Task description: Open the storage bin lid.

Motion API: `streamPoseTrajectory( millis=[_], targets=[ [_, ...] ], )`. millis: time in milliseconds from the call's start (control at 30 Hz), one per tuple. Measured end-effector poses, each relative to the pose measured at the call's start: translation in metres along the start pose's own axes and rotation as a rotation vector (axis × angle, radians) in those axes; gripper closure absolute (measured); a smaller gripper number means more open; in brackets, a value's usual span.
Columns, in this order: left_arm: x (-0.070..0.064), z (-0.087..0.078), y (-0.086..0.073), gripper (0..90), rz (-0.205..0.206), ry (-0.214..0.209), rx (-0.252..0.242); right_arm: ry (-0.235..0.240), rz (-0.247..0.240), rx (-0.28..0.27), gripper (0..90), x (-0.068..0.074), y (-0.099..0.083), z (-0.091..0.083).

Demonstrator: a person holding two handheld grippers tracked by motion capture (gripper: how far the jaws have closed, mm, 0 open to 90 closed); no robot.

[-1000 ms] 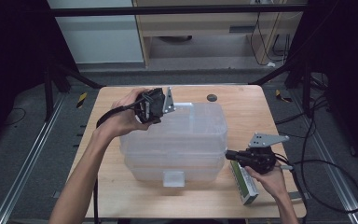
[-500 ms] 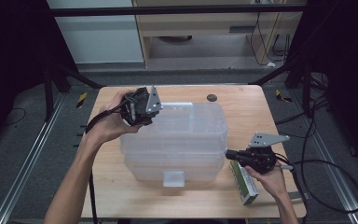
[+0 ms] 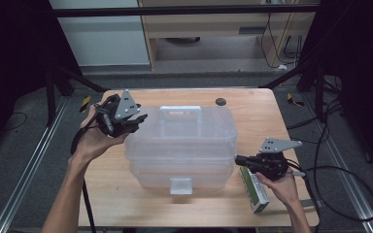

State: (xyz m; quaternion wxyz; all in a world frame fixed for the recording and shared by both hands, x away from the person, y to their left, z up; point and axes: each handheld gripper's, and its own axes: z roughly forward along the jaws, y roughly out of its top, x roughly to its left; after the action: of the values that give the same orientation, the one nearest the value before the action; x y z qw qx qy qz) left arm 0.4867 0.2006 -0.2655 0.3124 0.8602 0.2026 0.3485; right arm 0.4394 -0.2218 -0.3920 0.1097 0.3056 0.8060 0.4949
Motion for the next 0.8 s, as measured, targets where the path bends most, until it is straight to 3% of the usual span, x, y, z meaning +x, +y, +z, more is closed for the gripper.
streamPoseTrajectory(
  millis=[400,633,800],
  targets=[
    [0.005,-0.023,-0.049,65.3,-0.179,0.131,-0.070,-0.002,0.002,-0.001,90.0,0.000,0.000,0.000],
    [0.001,-0.027,-0.082,65.3,-0.246,0.148,-0.069,-0.004,0.003,-0.005,90.0,0.000,0.000,0.000],
    [-0.006,-0.024,-0.104,65.3,-0.305,0.133,-0.089,-0.003,0.004,-0.006,90.0,0.000,0.000,0.000]
  ],
)
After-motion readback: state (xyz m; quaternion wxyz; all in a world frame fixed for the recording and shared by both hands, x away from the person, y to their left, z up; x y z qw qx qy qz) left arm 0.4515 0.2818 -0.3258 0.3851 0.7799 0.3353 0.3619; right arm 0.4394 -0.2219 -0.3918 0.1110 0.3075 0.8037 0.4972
